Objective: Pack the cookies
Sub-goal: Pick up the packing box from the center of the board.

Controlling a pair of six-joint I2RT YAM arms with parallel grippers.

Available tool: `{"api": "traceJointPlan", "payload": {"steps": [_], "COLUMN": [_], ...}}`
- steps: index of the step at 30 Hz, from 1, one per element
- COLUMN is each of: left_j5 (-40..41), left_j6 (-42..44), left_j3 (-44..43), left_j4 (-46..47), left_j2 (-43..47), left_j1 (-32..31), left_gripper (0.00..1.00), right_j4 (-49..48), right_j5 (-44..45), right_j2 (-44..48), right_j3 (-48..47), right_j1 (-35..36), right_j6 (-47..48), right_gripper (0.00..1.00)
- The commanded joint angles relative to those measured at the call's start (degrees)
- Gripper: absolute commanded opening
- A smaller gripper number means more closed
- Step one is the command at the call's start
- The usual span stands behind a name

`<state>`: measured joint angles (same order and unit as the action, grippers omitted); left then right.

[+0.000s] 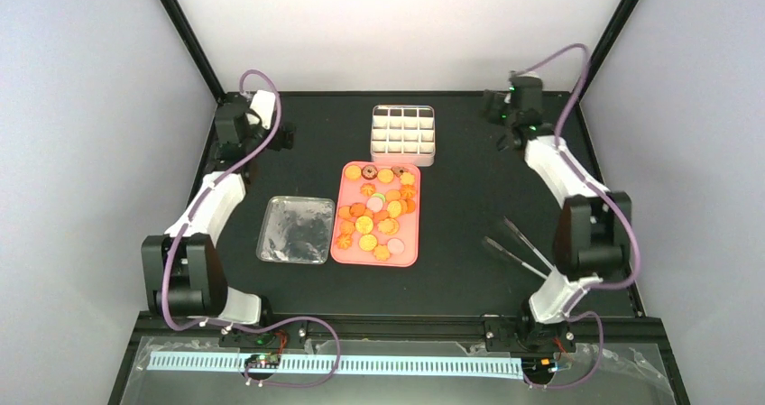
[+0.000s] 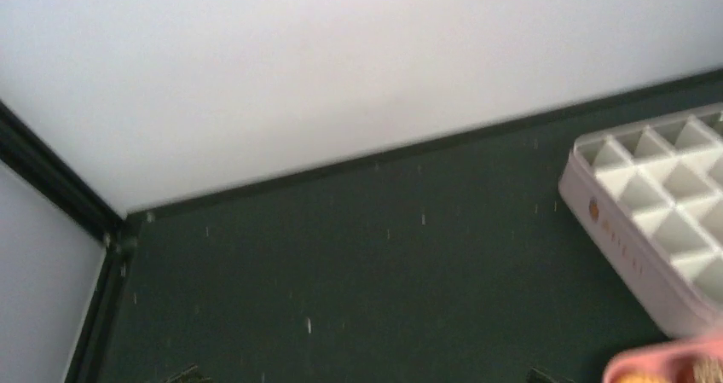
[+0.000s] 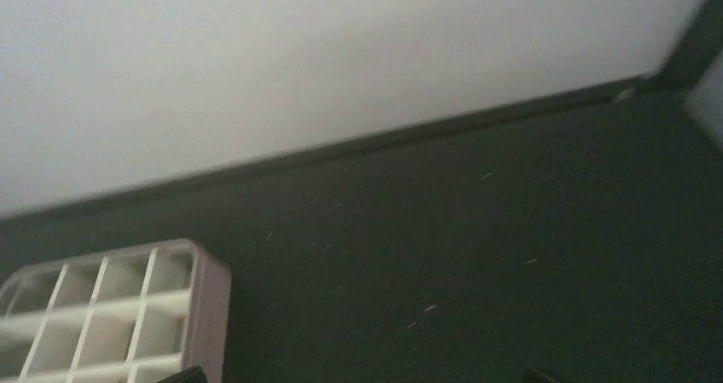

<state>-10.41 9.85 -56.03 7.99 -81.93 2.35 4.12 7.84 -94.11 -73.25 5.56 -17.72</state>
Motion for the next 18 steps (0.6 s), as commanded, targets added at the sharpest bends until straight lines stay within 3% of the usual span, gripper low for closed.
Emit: {"api": "traceJointPlan", "payload": {"steps": [1,8,18], "left_j5": [-1.9,-6.9,-8.6], "left_j6": [3.5,7.0,10.3], "left_j3": [1.2,6.2,9.5], "left_j4": [-21.0,-27.6,-32.4], "left_j2": [1.9,11.0,17.0], "left_j1": [2.4,4.2,4.2], "left_gripper": [0.99,0.99,0.99], "right_j4": [13.3,20.2,30.3], "right_j5": [-3.5,-3.2,-1.5], "right_j2": [-8.9,-22.6,-36.9], "right_j3": [-10.5,-25.1,-41.4], "right_j1": [6.0,12.1,13.2], "right_j6": [2.7,2.6,0.8], "right_gripper": [0.95,0.78,0.55]}}
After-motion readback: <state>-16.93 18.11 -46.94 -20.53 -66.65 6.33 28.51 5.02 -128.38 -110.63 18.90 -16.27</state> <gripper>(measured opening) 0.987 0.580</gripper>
